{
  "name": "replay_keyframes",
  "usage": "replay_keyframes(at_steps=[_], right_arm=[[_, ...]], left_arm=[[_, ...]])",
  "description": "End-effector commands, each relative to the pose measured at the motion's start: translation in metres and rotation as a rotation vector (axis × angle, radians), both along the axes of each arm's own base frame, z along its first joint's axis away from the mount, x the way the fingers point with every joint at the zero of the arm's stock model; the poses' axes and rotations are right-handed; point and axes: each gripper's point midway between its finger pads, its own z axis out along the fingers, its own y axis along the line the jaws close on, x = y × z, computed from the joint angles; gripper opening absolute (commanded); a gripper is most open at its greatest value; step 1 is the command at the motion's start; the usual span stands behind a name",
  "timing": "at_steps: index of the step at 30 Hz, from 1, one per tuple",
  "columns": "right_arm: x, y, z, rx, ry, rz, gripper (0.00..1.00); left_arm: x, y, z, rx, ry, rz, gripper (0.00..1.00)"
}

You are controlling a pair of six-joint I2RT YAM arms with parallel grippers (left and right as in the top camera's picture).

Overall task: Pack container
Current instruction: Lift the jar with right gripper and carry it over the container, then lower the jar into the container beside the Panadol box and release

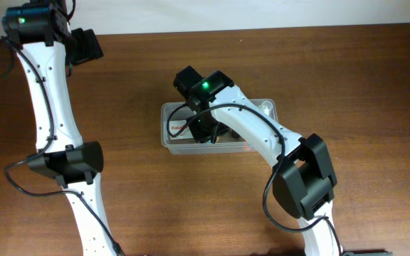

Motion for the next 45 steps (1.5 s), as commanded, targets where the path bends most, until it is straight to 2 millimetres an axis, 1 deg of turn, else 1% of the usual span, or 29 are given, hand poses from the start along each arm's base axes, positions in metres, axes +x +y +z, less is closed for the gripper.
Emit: replay_keyframes(at_steps=[1,6,8,11,13,20,25,29,36,41,45], right_arm=[[-0.002,0.000,-0.005,-0.019,0.005,0.002,0.31],[-0.003,-0.002,-0.008,-0.029,0.014,0.031,0.31],[-0.003,-0.007,-0.009,-0.054,0.013,0.031,0.31],[-0.001,-0.020,-0.010,-0.111,0.008,0.023,0.31],[0.000,-0.026,-0.010,-0.117,0.013,0.027,0.31],[0.007,-0.035,-0.010,-0.117,0.013,0.008,0.31],[0.011,-0.037,-0.013,-0.111,0.012,0.022,0.31],[0.010,-0.038,-0.016,-0.112,0.015,0.021,0.31],[0.009,-0.038,-0.031,-0.110,0.016,0.050,0.31],[0.005,-0.030,-0.032,-0.062,0.037,0.071,0.31],[0.007,-0.026,-0.033,-0.047,0.031,0.075,0.31]], left_arm=[[-0.002,0.000,0.008,0.018,-0.016,-0.012,0.99],[-0.002,0.000,0.008,0.018,-0.016,-0.012,1.00],[-0.002,0.000,0.008,0.018,-0.016,-0.013,0.99],[-0.002,0.000,0.008,0.018,-0.016,-0.012,0.99],[-0.002,0.000,0.008,0.018,-0.016,-0.012,0.99],[-0.002,0.000,0.008,0.018,-0.016,-0.012,1.00],[-0.002,0.000,0.008,0.018,-0.016,-0.012,0.99],[-0.002,0.000,0.008,0.018,-0.016,-0.012,0.99],[-0.002,0.000,0.008,0.018,-0.016,-0.012,1.00],[-0.002,0.000,0.008,0.018,-0.016,-0.012,0.99],[-0.002,0.000,0.008,0.018,-0.016,-0.012,0.99]])
